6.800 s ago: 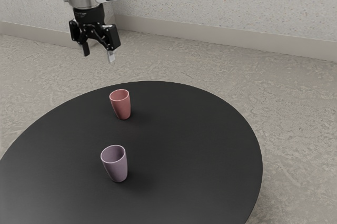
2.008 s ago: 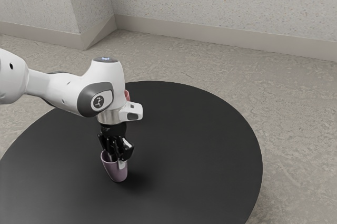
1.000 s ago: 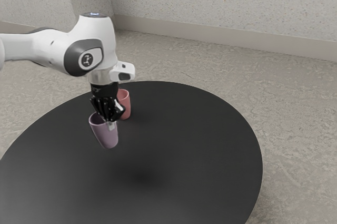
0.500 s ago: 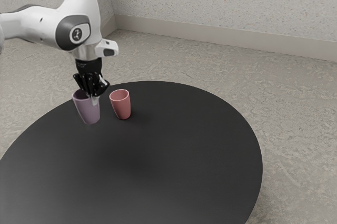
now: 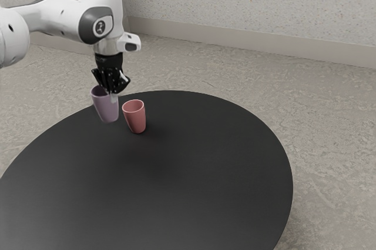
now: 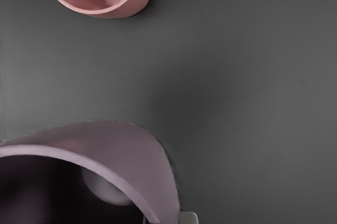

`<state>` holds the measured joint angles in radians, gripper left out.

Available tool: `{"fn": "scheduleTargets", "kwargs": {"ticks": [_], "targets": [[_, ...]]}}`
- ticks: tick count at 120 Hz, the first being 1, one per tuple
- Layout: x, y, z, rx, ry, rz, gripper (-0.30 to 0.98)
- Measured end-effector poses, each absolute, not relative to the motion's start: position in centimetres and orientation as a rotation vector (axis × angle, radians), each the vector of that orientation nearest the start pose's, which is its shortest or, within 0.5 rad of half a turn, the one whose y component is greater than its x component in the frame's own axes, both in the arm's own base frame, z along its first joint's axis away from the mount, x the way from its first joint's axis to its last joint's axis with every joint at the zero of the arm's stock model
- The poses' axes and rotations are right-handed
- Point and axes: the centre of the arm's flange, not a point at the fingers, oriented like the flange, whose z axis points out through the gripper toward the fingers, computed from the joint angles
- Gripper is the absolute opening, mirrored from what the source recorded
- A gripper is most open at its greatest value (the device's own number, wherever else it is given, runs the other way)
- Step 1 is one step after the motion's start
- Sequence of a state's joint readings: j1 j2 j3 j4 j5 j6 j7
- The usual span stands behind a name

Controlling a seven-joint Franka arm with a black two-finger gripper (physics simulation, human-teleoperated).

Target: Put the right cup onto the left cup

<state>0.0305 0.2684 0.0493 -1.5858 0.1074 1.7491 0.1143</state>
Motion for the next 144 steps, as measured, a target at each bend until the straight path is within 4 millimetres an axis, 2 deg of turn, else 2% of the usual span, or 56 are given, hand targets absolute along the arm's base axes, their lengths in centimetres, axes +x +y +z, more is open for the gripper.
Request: {"fn": "scheduleTargets", "kwargs": {"ticks": [30,57,100,144], "targets": [[65.7,7.0,46.7,-3.021,0.107,0.161,-0.1],[68.1,8.4,47.6,-3.016,0.113,0.11,-0.1],[72.0,8.2,46.5,-3.008,0.171,0.059,-0.1],[74.0,8.0,44.4,-3.002,0.224,0.045,-0.1]]}}
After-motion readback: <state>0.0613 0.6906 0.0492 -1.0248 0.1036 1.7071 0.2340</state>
